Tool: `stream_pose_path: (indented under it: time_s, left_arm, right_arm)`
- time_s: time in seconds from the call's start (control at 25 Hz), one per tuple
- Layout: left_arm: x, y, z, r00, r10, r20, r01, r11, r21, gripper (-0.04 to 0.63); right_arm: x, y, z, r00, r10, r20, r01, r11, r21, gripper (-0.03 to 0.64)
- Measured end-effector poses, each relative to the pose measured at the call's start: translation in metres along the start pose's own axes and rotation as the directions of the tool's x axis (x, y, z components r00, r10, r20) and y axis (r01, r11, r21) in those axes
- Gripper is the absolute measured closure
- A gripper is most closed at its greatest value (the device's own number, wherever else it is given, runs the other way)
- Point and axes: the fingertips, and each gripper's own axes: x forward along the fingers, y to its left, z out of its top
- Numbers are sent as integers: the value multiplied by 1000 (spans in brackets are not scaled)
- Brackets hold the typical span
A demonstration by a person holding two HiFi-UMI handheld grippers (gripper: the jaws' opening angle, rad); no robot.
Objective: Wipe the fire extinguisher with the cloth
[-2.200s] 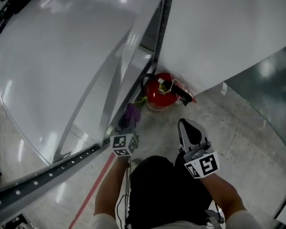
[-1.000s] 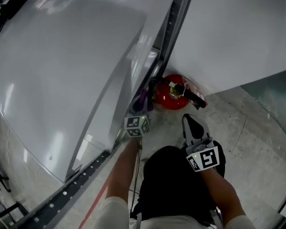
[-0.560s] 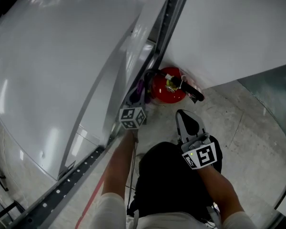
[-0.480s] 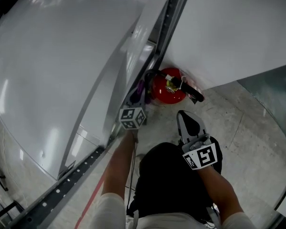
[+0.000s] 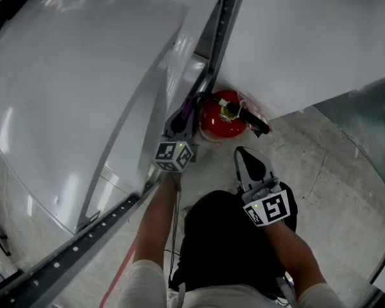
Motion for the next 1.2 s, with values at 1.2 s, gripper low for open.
stream_pose_path:
  time_s: [1.2]
  left_arm:
    - [-2,-47,61,999,-4,41,-6,971,238,537]
  right_arm:
    - [-1,-20,-7,1000,-23,-22,23,1000,11,604]
